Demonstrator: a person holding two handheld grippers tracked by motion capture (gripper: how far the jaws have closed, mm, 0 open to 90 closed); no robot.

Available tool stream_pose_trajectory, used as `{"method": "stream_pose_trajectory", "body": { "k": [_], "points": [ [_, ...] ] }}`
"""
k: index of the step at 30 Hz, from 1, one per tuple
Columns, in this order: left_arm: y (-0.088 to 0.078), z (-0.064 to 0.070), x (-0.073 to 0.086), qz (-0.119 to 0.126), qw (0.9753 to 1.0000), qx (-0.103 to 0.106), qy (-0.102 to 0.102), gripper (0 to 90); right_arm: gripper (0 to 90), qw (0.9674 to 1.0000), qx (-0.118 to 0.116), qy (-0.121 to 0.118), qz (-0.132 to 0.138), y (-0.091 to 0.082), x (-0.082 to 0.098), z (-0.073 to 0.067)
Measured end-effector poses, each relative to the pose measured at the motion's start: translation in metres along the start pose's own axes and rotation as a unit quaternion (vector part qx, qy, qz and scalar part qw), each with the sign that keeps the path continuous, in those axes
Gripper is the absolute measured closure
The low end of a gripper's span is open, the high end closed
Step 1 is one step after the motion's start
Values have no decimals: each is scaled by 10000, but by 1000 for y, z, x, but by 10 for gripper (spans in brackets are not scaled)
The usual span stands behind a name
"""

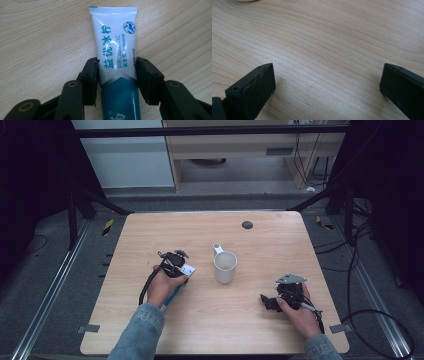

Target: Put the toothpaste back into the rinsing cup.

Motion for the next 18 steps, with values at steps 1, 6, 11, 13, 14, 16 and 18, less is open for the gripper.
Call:
{"method": "stream_pose_trajectory", "body": {
  "k": [1, 6, 11, 13, 14, 16, 18],
  "points": [
    [0, 0, 0, -2, 10000, 3, 1, 548, 3, 10000, 1, -1, 0, 0, 0, 0],
    [-1, 1, -1, -4, 10000, 94, 18, 602, 3, 10000, 2, -3, 3, 0, 0, 0],
    [-3, 2, -1, -49, 9999, 123, 88, 640, 4, 10000, 1, -4, 0, 0, 0, 0],
    [-4, 2, -2, -49, 9999, 111, 120, 660, 3, 10000, 0, -1, 1, 0, 0, 0],
    [-5, 2, -2, -26, 9999, 98, 132, 677, 4, 10000, 1, -3, 0, 0, 0, 0],
    [-7, 2, -3, 12, 9998, 106, 151, 722, 3, 10000, 1, -4, 1, 0, 0, 0],
    [-9, 2, -3, 29, 9998, 119, 134, 752, 3, 10000, 0, -3, 0, 0, 0, 0]
  ]
}}
Point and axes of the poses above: each handheld gripper's, and its own axes: y roughly forward along the jaws, x roughly out of its underside, z roughly to its right, the point moved 7 cm from there along y, roughly forward along the jaws, and after that the axes turned 6 degrees about z, right-handed, at the moved point
